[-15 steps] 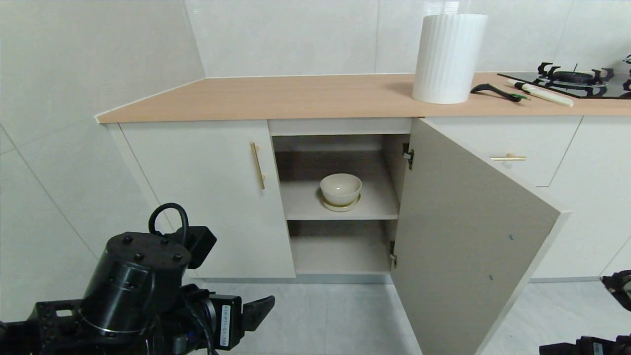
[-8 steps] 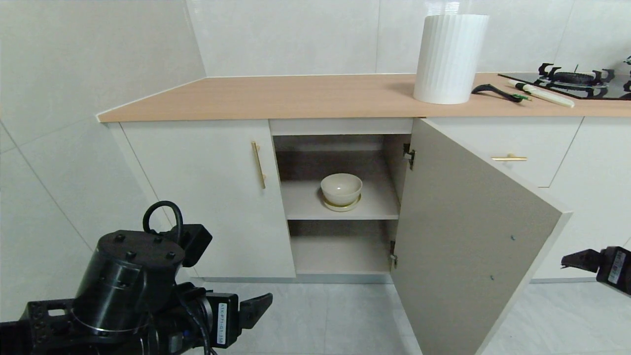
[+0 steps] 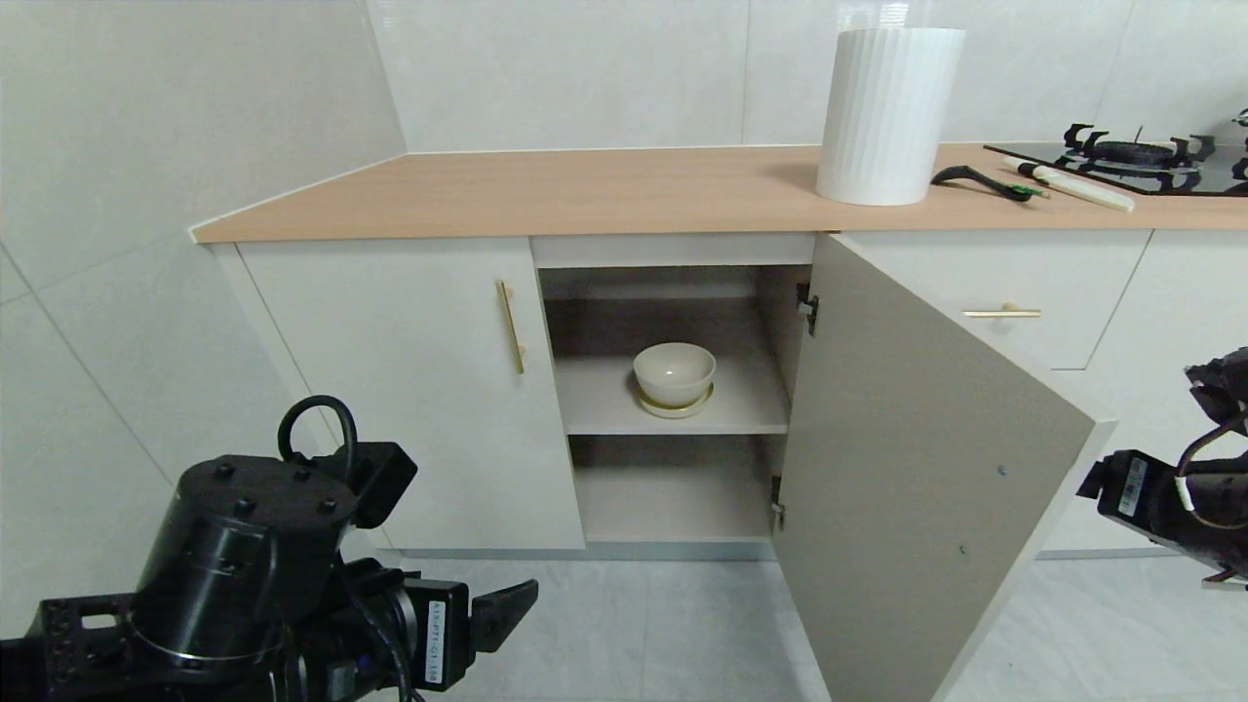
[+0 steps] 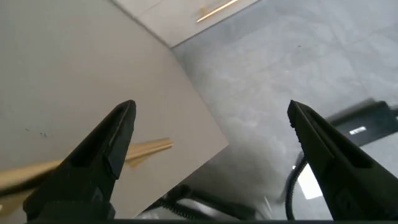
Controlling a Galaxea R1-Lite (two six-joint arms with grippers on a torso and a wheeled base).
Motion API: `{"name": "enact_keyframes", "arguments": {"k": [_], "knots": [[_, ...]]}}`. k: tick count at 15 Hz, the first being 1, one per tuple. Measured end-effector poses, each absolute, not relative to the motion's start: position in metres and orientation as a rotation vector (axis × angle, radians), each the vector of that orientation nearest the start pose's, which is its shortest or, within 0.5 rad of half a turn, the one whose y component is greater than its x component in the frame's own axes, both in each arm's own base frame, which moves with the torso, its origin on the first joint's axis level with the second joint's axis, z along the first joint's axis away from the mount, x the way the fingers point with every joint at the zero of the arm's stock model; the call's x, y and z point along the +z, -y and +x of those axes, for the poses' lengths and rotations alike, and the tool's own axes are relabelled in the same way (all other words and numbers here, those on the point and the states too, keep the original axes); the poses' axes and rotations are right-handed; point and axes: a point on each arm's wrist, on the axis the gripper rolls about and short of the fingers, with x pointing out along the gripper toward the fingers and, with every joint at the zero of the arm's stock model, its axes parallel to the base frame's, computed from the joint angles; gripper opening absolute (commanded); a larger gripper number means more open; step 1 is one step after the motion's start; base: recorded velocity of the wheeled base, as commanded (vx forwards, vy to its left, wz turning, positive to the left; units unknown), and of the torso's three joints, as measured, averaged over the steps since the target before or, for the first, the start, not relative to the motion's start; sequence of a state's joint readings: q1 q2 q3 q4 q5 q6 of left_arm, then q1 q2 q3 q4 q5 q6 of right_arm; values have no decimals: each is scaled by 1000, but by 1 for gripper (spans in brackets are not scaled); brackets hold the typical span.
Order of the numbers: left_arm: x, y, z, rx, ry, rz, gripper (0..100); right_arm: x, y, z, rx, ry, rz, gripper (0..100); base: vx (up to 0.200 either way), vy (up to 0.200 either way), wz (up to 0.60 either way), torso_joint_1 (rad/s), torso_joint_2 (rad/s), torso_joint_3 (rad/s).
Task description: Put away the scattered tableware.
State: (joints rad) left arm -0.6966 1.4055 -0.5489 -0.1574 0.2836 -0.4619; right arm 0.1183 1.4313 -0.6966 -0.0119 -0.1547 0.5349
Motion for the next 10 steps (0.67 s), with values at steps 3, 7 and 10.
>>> {"name": "enact_keyframes", "arguments": {"k": [3,7,10], "knots": [[147,122,156,-247,-694,-88,100,168,-39,218,-121,-718,403,100,0,0,0,0,0,0],[148,121,155,-255,-684,-76,100,169,-76,227,47,-761,361,100,0,0,0,0,0,0],[148,119,153,-263,-678,-49,100,171,-105,249,124,-770,328,100,0,0,0,0,0,0]]}}
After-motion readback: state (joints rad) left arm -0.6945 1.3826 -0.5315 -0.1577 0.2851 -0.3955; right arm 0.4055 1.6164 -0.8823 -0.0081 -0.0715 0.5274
